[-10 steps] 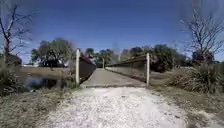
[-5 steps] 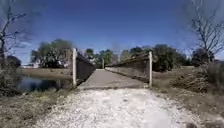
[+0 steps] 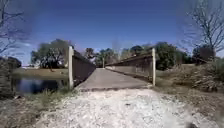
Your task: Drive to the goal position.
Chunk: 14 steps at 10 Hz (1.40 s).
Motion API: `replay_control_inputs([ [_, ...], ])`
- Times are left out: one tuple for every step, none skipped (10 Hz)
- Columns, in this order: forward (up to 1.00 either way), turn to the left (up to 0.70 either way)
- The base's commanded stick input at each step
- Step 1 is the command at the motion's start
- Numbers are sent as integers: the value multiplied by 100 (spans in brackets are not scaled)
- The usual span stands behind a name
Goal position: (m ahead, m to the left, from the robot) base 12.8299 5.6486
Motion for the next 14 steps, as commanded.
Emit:
replay_control_inputs([
  [50,0],
  [50,0],
  [50,0],
  [50,0],
  [50,0],
  [50,0],
  [50,37],
  [50,48],
  [50,17],
  [50,0],
  [50,0],
  [50,0],
  [50,0],
  [50,0],
])
